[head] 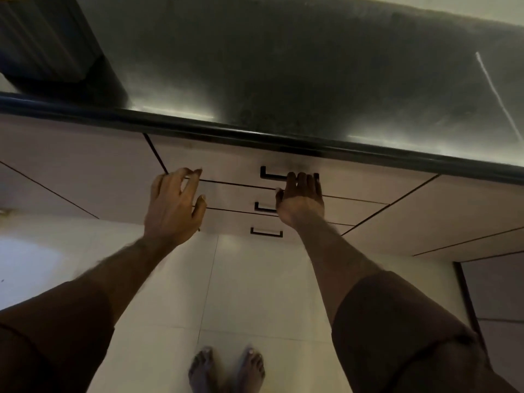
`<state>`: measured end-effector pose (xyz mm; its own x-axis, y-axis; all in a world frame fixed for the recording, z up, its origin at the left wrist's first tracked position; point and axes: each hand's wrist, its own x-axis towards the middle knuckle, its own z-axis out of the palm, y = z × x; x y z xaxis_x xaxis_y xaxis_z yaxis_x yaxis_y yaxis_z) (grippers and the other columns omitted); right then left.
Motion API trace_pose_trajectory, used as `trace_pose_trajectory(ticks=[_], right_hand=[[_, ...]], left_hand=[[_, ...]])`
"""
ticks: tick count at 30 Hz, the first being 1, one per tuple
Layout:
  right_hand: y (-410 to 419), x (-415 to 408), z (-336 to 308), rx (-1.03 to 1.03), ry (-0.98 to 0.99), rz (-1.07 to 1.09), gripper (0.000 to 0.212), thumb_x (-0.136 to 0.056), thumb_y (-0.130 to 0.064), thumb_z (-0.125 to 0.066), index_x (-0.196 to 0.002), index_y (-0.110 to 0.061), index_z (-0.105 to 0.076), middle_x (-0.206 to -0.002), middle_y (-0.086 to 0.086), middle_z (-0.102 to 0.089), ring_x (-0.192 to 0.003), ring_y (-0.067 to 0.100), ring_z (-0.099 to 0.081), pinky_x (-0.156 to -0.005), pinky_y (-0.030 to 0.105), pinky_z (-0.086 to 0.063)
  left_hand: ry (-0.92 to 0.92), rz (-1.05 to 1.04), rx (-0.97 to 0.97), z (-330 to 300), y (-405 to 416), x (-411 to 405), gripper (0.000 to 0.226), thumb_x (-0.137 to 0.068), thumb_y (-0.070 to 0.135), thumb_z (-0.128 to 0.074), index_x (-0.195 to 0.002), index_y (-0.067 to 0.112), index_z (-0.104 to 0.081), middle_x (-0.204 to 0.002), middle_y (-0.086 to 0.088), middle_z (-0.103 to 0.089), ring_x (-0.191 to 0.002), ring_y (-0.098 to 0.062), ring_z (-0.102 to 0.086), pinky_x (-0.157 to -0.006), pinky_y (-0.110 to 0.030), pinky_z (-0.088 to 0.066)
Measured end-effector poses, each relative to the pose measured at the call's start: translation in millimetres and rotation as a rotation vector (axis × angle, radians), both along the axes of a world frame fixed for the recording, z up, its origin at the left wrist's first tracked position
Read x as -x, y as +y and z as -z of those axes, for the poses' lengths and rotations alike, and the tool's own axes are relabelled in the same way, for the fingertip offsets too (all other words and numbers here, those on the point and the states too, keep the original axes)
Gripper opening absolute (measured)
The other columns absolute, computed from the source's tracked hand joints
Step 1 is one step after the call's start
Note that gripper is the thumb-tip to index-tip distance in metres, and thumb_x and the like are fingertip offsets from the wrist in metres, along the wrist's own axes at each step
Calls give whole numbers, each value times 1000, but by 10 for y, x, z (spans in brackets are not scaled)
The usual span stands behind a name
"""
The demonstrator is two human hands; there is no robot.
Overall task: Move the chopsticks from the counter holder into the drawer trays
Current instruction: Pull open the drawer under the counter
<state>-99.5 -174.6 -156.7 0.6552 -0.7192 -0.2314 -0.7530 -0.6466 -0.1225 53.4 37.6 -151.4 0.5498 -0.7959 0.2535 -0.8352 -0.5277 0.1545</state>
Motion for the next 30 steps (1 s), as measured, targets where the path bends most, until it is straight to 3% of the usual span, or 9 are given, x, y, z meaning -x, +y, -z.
trace_pose_trajectory(ticks=[3, 7, 10, 14, 21, 30], right_hand=[[49, -19, -44, 23, -27, 25, 54, -100, -42, -30, -146, -14, -29, -151, 12, -33, -142, 31, -25, -120, 48, -13], [264, 113, -53, -22, -68, 79, 49, -102, -39, -29, -144, -13, -32, -149, 13, -35, -140, 32, -28, -118, 51, -17], [470, 277, -37, 1, -70, 83, 47, -103, -34, -32, -143, -10, -34, -147, 15, -39, -137, 34, -34, -118, 52, -21], [883, 601, 24, 17, -57, 93, 45, -103, -26, -34, -145, -8, -33, -148, 16, -37, -140, 35, -30, -120, 50, -11], [1470, 1131, -8, -7, -54, 64, 41, -104, -29, -33, -140, -10, -41, -144, 18, -44, -139, 35, -33, -120, 50, -12], [2199, 1779, -82, -80, -62, 74, 43, -103, -30, -36, -139, -9, -42, -144, 18, -44, -138, 37, -34, -120, 50, -13]], left_hand=[[85, -38, 11, 46, 157, 70, 83, -90, 34, -57, -151, 7, -8, -154, -23, -22, -143, -35, -22, -118, -52, -14], [158, -57, 68, 22, 325, 156, 90, -93, 42, -48, -150, 11, 15, -161, -12, 8, -149, -23, 6, -120, -46, -3], [200, -50, 79, -2, 477, 277, 88, -92, 49, -38, -150, 10, 15, -161, -12, 12, -149, -24, 8, -120, -48, -3], [207, -27, 78, -44, 755, 531, 88, -92, 50, -36, -150, 9, 14, -160, -10, 15, -149, -24, 10, -120, -48, -2], [204, -20, 14, -116, 1428, 1116, 85, -92, 53, -32, -151, 9, 12, -161, -9, 14, -149, -24, 10, -119, -31, 13], [200, -34, -59, -246, 2026, 1937, 83, -92, 54, -26, -151, 7, 10, -161, -12, 11, -149, -25, 8, -119, -45, -2]])
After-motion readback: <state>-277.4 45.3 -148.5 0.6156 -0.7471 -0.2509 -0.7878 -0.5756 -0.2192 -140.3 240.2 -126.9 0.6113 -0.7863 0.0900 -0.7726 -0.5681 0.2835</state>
